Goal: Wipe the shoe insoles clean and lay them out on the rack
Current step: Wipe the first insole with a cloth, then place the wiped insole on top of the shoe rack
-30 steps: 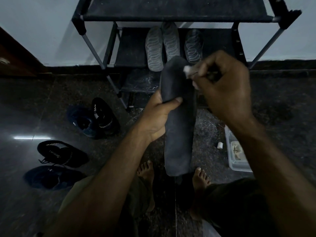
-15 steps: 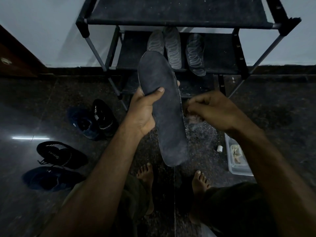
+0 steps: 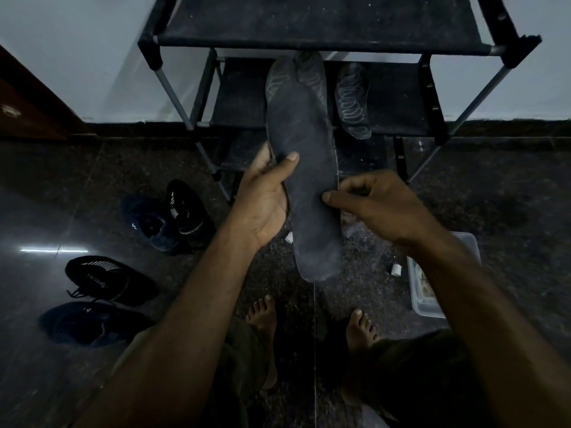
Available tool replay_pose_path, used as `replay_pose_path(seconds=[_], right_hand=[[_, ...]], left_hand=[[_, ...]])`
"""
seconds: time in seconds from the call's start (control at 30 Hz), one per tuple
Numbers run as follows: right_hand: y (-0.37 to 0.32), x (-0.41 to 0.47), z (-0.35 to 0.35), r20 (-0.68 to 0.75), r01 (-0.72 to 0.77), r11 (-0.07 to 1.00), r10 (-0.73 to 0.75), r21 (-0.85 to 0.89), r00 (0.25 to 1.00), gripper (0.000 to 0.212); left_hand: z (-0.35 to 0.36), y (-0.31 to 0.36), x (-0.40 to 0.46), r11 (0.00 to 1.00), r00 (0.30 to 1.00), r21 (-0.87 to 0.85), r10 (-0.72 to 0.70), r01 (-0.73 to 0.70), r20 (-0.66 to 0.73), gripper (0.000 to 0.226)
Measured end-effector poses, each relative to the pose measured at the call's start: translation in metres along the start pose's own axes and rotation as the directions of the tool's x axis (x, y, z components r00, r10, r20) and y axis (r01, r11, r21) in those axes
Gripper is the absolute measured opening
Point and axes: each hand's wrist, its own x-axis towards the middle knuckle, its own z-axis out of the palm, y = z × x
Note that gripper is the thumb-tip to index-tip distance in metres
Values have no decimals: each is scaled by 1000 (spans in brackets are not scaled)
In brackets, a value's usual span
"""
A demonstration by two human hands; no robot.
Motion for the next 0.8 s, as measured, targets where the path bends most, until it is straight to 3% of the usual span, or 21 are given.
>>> replay_pose_path(seconds=[0.23,0.53,0.8], right_hand=[[9,4,-10,-86,-19,1000,20,18,996,25],[12,3,-10,-42,-35,997,38,70,998,24],[16,1,-17,-117,-17,997,26,74,993,17]], left_hand=[[-1,-12,0,974,997,214,-78,73,14,28],[-3,-11,3,974,997,221,-34,48,-66,28],[4,-16,-3,936,999,349,-45,48,-15,23]])
